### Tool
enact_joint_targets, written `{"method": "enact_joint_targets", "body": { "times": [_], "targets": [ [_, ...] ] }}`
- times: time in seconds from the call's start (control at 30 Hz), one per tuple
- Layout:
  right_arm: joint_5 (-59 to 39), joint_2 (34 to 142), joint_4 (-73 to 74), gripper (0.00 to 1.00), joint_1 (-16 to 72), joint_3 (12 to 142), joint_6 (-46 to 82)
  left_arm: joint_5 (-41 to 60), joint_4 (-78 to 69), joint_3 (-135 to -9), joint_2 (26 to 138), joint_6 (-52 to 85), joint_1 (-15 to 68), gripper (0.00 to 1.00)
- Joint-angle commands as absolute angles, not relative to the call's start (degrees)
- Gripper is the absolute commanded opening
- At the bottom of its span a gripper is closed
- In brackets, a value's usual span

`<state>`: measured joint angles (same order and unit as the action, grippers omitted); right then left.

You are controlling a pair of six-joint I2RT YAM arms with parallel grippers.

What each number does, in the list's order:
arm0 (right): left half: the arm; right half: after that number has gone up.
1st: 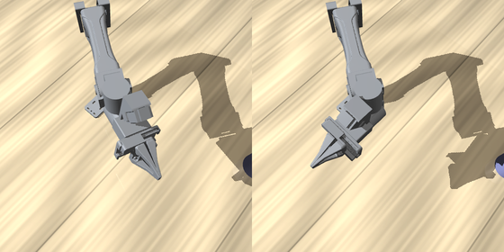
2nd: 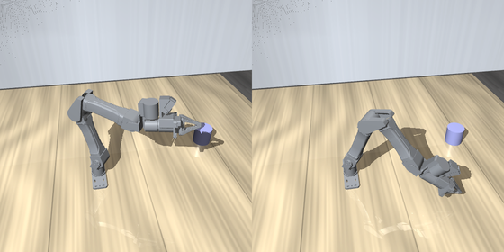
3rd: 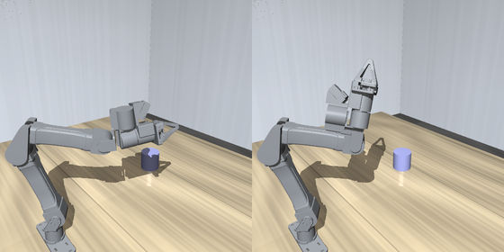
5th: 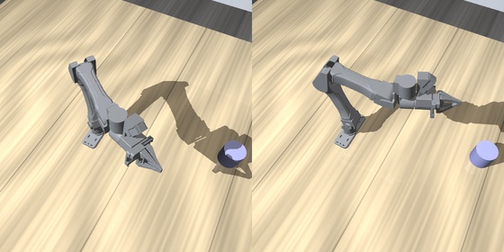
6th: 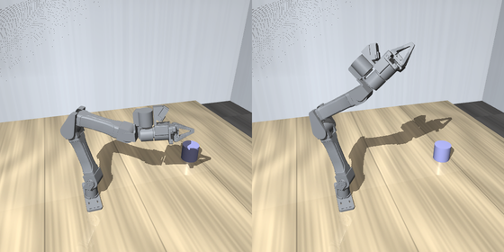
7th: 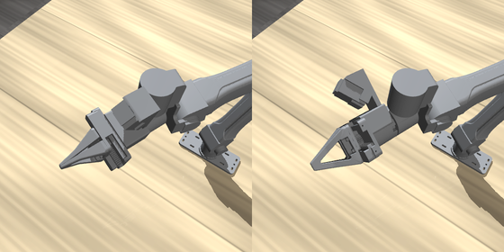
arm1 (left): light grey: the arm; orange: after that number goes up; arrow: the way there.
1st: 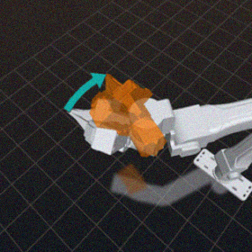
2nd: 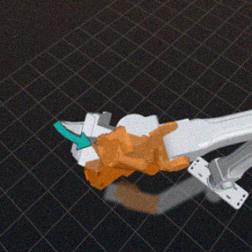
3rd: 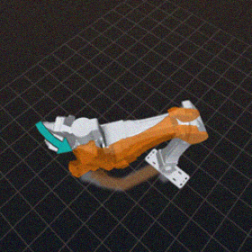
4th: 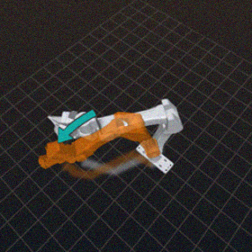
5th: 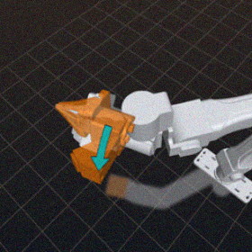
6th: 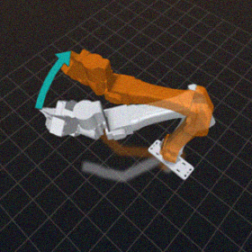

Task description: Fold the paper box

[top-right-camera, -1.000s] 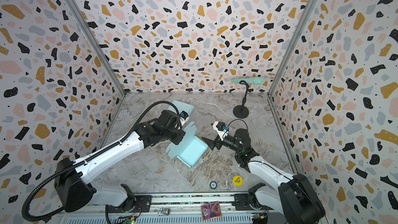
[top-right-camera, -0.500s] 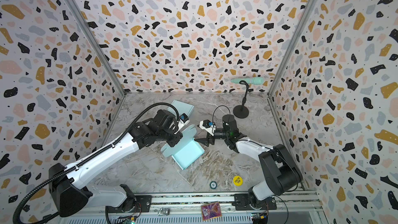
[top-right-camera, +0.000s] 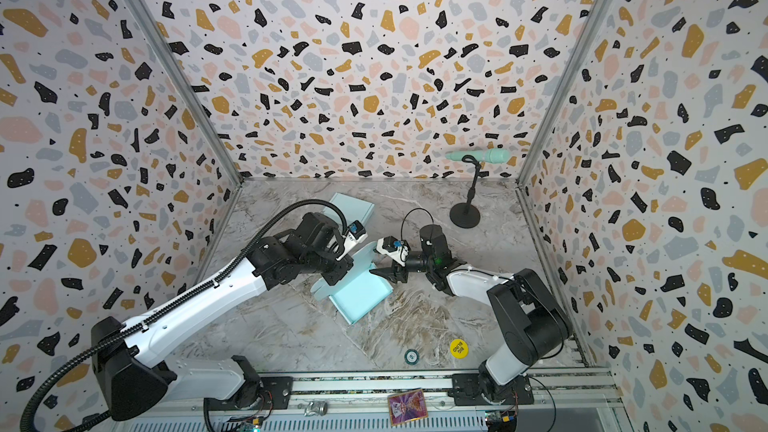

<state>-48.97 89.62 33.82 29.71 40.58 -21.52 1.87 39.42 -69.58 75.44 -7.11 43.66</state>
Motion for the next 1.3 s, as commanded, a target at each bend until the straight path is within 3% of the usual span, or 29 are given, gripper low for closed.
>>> {"method": "enact_joint_targets", "body": {
  "times": [0.0, 0.53, 0.77, 1.27],
  "targets": [
    [-47.5, 85.3, 37.4, 0.65, 28.1, 38.7, -20.7, 1.2, 39.2, -69.5, 74.2, -8.2, 44.0, 0.00],
    [-47.6, 90.7, 35.7, 0.66, 30.9, 43.9, -22.8, 1.1, 39.6, -69.6, 75.5, -8.6, 45.5, 0.00],
    [-47.8, 89.5, 33.9, 0.45, 31.0, 42.8, -24.2, 0.2, 39.4, -69.7, 76.4, -8.6, 45.6, 0.00],
    [-47.9, 87.8, 30.4, 0.14, 29.5, 41.8, -25.7, -0.7, 38.8, -69.0, 76.2, -8.6, 45.9, 0.00]
  ]
}}
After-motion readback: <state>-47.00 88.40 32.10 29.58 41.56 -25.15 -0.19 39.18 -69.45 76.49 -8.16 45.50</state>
